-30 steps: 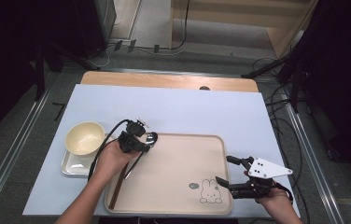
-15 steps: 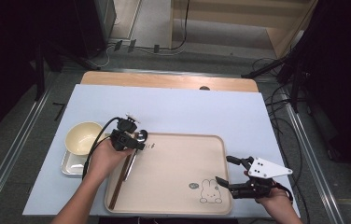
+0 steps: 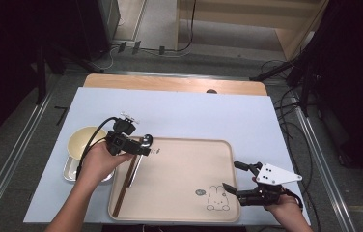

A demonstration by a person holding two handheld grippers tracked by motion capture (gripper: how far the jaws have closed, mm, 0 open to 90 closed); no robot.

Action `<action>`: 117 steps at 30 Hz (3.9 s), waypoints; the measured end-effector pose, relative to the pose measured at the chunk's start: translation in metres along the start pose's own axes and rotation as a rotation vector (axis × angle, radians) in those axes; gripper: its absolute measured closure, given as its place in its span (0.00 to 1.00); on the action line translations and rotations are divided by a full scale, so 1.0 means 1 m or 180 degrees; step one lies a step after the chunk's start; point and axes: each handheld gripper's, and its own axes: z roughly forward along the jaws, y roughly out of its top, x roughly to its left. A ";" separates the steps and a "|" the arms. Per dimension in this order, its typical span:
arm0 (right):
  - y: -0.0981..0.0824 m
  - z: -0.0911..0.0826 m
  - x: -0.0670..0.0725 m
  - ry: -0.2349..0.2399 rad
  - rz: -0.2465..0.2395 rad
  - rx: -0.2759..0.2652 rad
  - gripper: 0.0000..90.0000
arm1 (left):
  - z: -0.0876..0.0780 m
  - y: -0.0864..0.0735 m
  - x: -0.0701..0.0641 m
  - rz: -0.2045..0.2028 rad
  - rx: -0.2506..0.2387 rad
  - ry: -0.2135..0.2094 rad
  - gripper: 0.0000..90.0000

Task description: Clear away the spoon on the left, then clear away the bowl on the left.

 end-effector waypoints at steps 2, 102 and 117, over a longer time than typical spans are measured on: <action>0.000 0.000 0.000 -0.0003 -0.0005 0.0001 0.25 | -0.007 -0.001 -0.001 -0.0001 -0.0014 -0.0032 0.49; 0.001 0.003 0.001 0.0012 -0.0063 0.0035 0.25 | -0.078 -0.095 0.144 -0.1343 -0.0064 0.0693 0.74; 0.000 0.003 0.002 -0.0001 -0.0076 0.0046 0.25 | -0.062 -0.089 0.152 -0.1394 0.0065 0.0709 0.86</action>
